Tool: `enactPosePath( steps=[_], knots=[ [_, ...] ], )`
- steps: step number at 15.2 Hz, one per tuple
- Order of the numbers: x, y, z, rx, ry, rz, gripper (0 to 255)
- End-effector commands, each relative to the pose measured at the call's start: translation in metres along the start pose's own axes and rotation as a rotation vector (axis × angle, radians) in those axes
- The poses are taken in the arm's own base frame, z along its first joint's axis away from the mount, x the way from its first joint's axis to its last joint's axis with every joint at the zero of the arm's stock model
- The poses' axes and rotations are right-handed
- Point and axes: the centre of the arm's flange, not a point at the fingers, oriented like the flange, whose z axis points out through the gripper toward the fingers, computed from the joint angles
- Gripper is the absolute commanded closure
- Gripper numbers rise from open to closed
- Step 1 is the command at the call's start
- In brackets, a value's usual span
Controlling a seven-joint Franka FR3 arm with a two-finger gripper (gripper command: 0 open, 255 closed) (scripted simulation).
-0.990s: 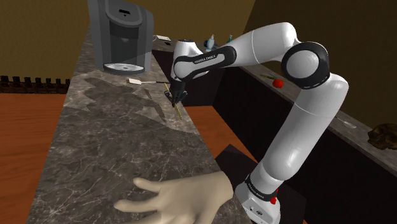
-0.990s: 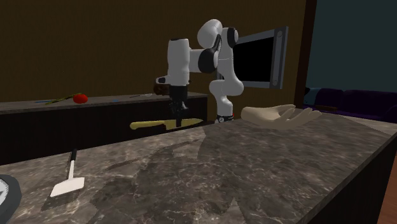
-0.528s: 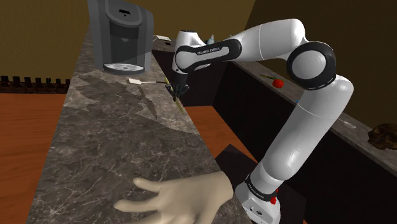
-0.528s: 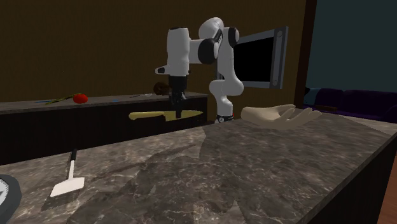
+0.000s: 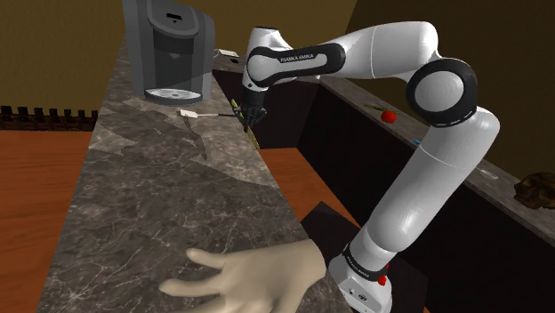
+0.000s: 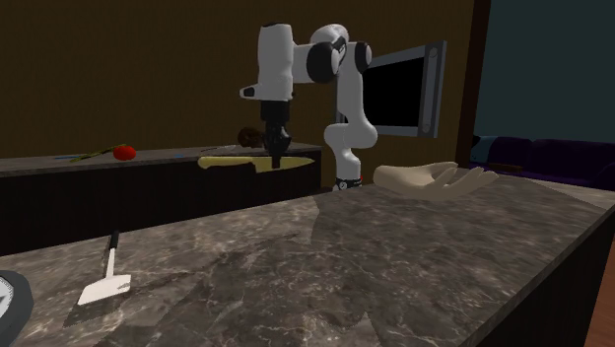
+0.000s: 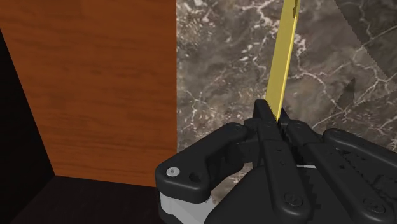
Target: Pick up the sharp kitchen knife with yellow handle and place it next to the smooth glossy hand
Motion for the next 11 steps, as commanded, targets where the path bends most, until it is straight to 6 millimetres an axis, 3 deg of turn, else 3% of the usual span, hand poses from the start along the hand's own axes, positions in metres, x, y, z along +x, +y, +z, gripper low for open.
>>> enactPosePath(
  steps=[1,11],
  knots=[
    [0.000,0.000,-0.011,0.000,0.000,0.000,255],
    [0.002,0.001,-0.064,0.000,0.000,0.000,255]
  ],
)
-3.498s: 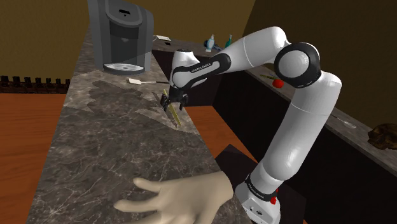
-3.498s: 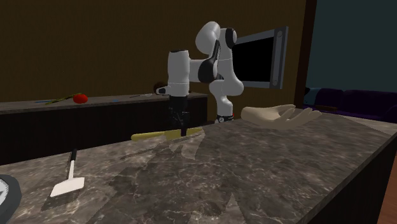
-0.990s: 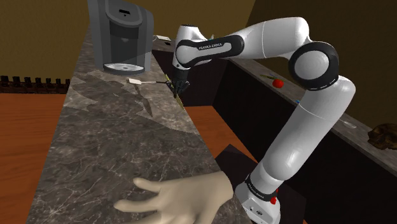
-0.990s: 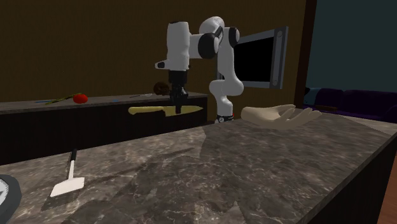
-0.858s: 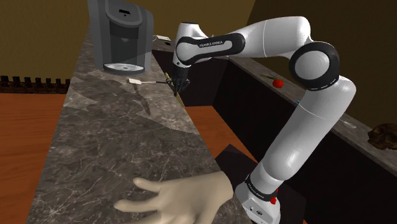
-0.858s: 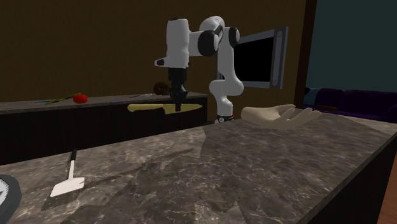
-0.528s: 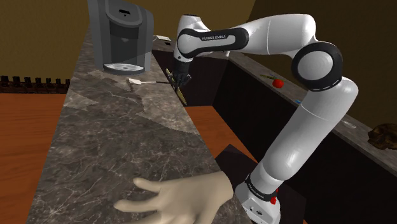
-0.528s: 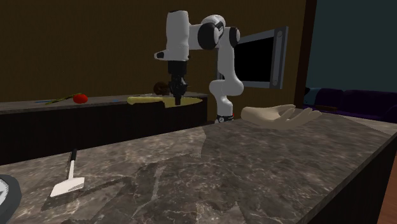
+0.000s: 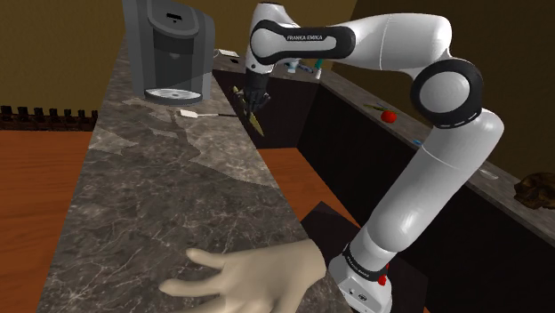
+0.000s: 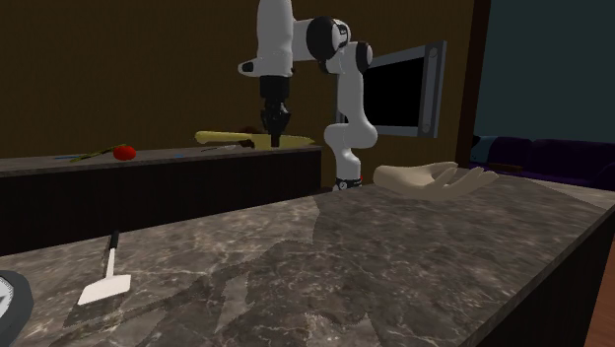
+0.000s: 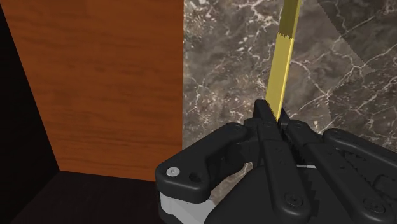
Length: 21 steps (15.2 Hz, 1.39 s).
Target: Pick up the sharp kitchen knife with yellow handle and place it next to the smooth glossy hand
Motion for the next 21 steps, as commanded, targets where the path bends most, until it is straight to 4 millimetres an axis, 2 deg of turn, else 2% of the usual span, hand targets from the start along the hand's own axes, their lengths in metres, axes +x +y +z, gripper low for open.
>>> enactPosePath(
  steps=[1,3,21],
  knots=[
    [0.000,0.001,-0.011,0.000,0.000,0.000,255],
    [0.000,0.001,-0.019,0.000,0.000,0.000,255],
    [-0.202,-0.125,-0.027,0.000,0.000,0.000,255]
  ],
)
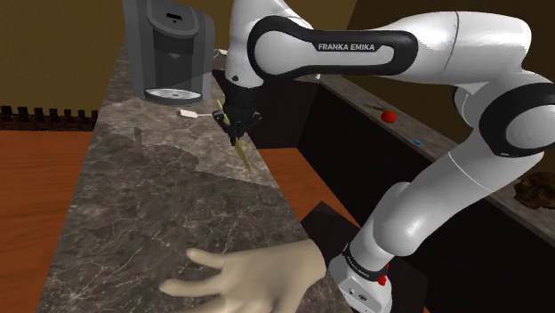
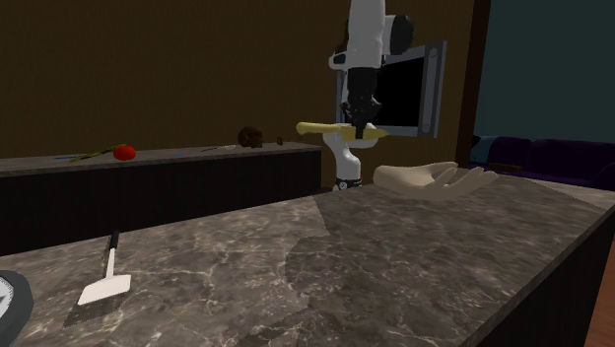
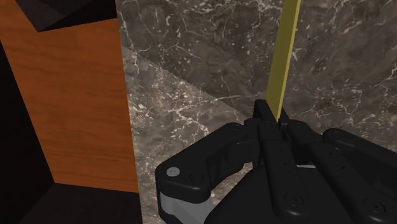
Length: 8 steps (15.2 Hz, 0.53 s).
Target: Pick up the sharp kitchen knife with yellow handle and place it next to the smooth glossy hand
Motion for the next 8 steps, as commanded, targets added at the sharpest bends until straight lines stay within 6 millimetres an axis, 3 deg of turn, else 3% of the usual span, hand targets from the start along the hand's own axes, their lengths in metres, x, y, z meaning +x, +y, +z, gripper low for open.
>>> enactPosePath(
  steps=[1,8],
  knots=[
    [-0.022,-0.013,0.000,0.000,0.000,0.002,255],
    [-0.100,-0.062,-0.003,0.000,0.000,0.002,255]
  ],
)
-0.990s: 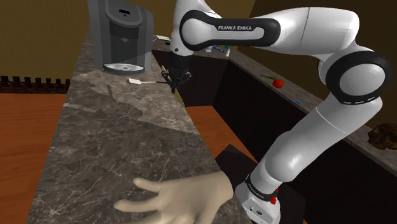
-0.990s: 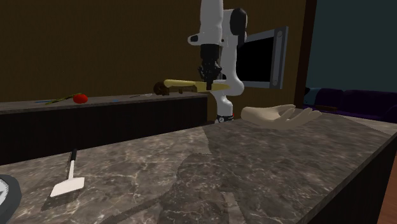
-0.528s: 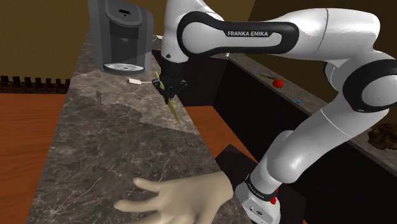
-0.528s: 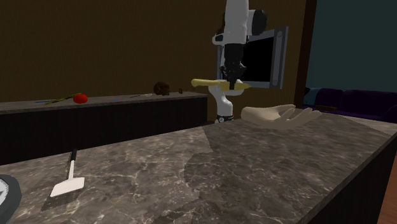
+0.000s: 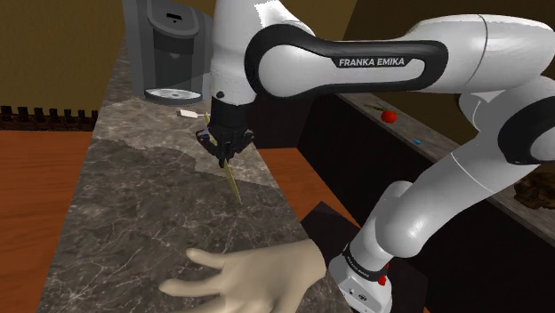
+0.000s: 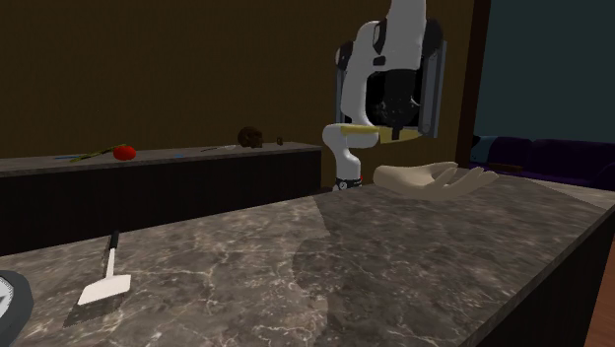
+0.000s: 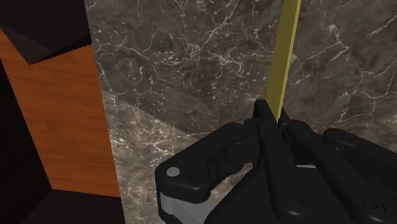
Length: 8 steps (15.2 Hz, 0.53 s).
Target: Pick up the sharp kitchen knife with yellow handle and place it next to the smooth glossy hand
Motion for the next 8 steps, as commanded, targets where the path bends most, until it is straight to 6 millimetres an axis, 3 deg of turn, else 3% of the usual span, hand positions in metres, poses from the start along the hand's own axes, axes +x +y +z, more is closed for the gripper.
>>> enactPosePath(
  steps=[1,8],
  knots=[
    [-0.027,-0.015,-0.004,0.000,0.000,0.001,255],
    [-0.105,-0.064,-0.007,0.000,0.000,0.001,255]
  ],
)
